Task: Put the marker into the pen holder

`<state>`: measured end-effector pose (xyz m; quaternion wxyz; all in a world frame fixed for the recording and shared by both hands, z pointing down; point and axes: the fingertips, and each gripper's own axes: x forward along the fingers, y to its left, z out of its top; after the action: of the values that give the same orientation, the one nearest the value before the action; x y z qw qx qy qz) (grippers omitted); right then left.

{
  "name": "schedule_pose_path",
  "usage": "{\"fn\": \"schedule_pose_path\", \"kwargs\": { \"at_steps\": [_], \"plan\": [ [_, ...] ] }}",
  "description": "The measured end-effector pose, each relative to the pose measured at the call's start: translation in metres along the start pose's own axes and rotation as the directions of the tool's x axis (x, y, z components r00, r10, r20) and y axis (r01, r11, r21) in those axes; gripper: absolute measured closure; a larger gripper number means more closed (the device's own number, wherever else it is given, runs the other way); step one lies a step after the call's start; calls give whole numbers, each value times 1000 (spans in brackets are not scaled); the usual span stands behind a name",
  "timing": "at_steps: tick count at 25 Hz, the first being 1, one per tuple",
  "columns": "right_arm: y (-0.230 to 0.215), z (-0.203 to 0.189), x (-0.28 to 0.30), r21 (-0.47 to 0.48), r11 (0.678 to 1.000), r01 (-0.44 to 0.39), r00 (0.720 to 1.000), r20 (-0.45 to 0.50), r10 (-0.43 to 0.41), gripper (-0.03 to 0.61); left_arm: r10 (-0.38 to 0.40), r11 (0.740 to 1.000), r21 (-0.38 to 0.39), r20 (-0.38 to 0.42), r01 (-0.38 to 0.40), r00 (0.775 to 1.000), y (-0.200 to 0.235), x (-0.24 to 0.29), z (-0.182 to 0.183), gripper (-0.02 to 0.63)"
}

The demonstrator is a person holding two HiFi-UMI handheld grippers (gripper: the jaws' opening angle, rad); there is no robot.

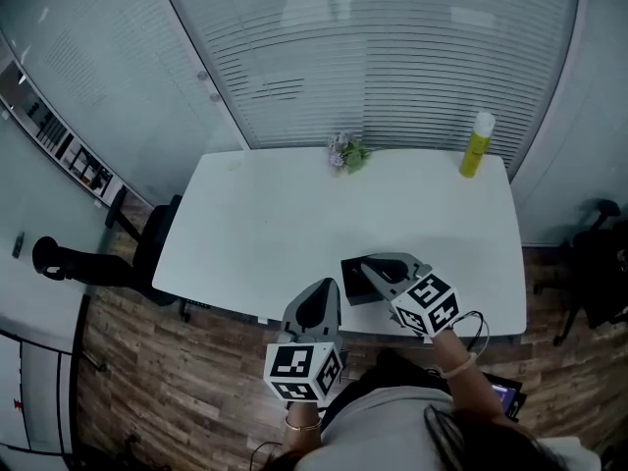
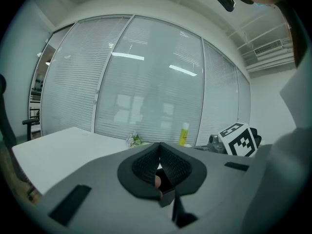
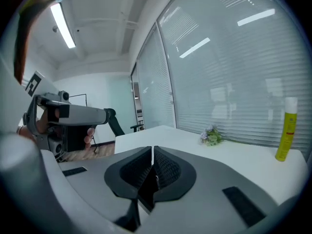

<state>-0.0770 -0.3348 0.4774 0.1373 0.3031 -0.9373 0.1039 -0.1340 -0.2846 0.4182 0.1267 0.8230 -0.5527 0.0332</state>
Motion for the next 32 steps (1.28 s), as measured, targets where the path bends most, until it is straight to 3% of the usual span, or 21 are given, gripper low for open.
{"fn": "schedule_pose_path", "kwargs": {
  "at_steps": [11, 22, 28, 32],
  "plan": [
    [13, 16, -41, 53, 996, 75, 991, 112, -80, 551, -24, 1000, -4, 17, 24, 1000, -12, -28, -4, 595],
    [41, 20, -80, -1, 984, 180, 973, 145, -178, 551, -70, 998, 0, 63, 70, 996, -25, -62, -6, 595],
    [34, 21, -88, 19, 980, 200, 966, 164, -201, 551, -79, 997, 26, 61, 78, 995, -38, -70, -9, 595],
    [40, 31, -84, -12, 986, 166, 972, 171, -162, 551, -45, 999, 25, 68, 43, 997, -35, -69, -4, 595]
  ]
}}
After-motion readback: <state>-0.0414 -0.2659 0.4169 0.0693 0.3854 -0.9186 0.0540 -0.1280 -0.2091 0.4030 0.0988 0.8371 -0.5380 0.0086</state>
